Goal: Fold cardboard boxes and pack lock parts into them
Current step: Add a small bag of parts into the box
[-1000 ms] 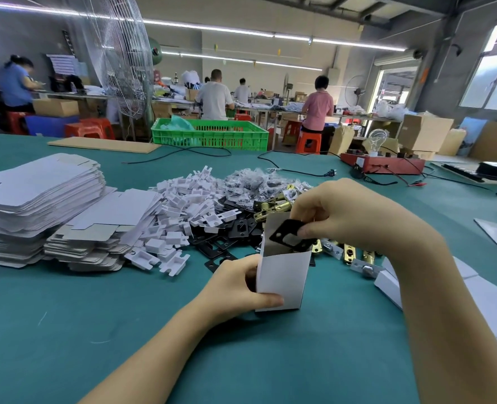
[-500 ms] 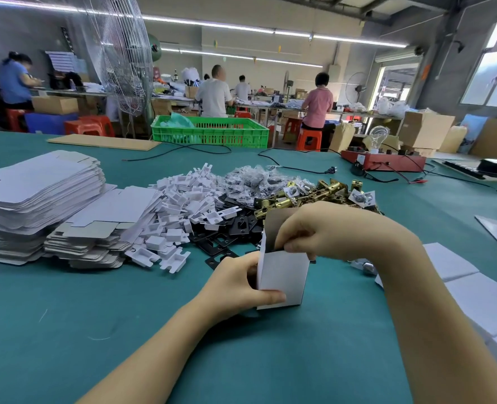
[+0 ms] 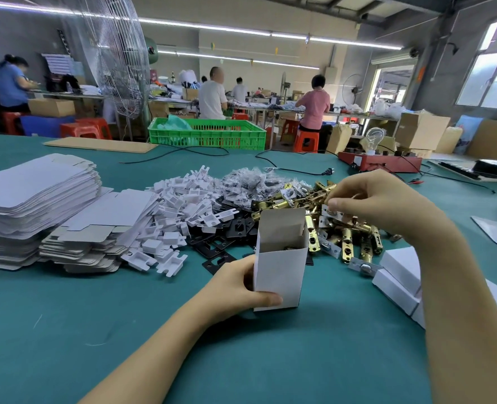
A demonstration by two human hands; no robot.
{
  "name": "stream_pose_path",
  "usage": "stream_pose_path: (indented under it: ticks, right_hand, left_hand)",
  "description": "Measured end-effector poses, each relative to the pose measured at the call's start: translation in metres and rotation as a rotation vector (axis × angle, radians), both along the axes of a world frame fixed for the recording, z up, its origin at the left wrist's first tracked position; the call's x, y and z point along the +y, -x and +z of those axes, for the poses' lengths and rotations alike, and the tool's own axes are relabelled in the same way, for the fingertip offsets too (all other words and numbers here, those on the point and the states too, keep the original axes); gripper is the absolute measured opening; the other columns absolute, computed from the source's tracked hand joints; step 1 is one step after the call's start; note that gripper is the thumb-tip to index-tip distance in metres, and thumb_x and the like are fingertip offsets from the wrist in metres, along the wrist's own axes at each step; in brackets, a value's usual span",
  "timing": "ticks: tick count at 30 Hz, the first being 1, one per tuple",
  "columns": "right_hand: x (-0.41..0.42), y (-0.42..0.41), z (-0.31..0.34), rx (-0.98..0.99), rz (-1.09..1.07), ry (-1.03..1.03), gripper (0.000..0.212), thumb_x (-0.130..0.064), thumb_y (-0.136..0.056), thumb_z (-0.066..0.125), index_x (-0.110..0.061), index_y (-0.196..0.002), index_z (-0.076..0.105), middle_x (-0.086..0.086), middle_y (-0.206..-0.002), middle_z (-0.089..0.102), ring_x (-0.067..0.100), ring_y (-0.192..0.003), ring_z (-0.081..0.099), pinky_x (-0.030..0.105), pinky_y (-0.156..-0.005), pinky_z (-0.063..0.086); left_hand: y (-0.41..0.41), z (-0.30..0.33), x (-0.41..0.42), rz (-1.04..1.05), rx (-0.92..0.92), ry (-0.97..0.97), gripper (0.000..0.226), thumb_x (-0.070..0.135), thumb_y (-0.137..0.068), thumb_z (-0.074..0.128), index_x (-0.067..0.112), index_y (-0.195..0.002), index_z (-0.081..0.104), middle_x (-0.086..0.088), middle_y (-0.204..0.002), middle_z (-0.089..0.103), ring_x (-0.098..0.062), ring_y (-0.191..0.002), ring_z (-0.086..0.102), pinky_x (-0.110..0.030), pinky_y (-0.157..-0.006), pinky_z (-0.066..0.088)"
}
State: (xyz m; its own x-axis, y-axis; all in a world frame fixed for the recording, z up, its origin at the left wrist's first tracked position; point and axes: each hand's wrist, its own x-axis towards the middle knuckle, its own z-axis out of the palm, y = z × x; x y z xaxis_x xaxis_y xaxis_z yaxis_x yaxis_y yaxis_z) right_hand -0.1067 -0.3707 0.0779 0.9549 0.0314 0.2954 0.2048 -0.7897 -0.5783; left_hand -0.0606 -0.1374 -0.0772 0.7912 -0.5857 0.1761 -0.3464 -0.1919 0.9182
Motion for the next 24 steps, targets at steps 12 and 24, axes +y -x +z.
stream_pose_path:
  ticks: [12,24]
  right_hand:
    - [-0.017,-0.041,-0.056,-0.032,-0.354,-0.124,0.030,-0.028,-0.091,0.063,-0.010,-0.068,0.063,-0.002,-0.057,0.067,0.004,-0.046,0.062,0.012,-0.044,0.041]
    - [0.000,-0.064,-0.077,-0.120,-0.345,-0.333,0.014,-0.018,-0.092,0.054,-0.008,-0.088,0.063,0.007,-0.076,0.070,0.013,-0.064,0.064,0.023,-0.055,0.050]
  left_hand:
    - [-0.007,-0.003,0.001,0.196,0.002,0.065,0.040,0.030,-0.059,0.081,0.029,-0.099,0.074,0.010,-0.095,0.075,-0.012,-0.094,0.069,-0.036,-0.087,0.055]
    - [-0.010,-0.002,0.001,0.189,0.011,0.045,0.032,0.025,-0.065,0.084,0.042,-0.088,0.070,0.023,-0.086,0.072,0.003,-0.082,0.066,-0.018,-0.069,0.052]
